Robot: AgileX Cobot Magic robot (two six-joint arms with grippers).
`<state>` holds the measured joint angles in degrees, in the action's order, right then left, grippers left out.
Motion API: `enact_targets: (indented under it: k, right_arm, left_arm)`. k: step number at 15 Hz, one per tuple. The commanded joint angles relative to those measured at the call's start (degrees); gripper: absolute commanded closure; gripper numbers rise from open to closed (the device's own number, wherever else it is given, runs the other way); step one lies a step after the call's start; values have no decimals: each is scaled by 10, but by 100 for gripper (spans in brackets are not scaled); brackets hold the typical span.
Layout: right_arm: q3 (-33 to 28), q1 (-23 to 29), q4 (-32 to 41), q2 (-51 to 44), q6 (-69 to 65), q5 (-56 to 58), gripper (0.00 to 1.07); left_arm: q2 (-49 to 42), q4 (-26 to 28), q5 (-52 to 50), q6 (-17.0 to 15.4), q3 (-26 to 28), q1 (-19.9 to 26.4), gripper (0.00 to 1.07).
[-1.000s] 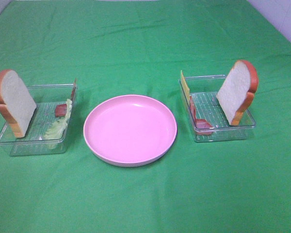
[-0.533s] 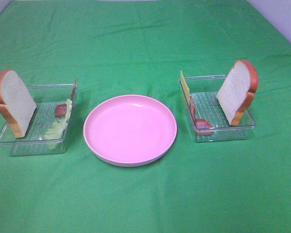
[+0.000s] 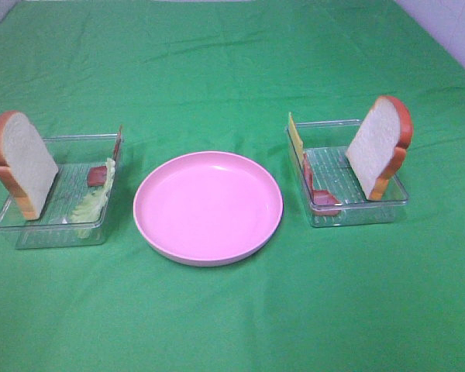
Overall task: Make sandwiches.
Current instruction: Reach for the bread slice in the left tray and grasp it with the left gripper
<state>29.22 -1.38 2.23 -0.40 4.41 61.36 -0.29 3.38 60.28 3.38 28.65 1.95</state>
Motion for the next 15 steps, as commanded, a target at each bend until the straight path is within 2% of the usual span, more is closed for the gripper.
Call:
enact_targets:
  k: [1, 6, 9, 12, 15]
  right_arm:
    - [-2, -2, -2, -8, 6, -8, 30]
    - [-2, -2, -2, -8, 6, -8, 30]
    - [-2, -2, -2, -8, 6, -8, 30]
    - [-2, -2, -2, -8, 6, -8, 30]
    - [-2, -2, -2, -8, 6, -8, 30]
  left_arm:
    - [-12, 4, -5, -1, -1, -3, 40]
    - [-9, 19, -6, -2, -1, -3, 40]
    - [31, 21, -34, -34, 18, -3, 40]
    - [140, 26, -101, -69, 56, -3, 40]
    - [268, 30, -97, -74, 116, -3, 39]
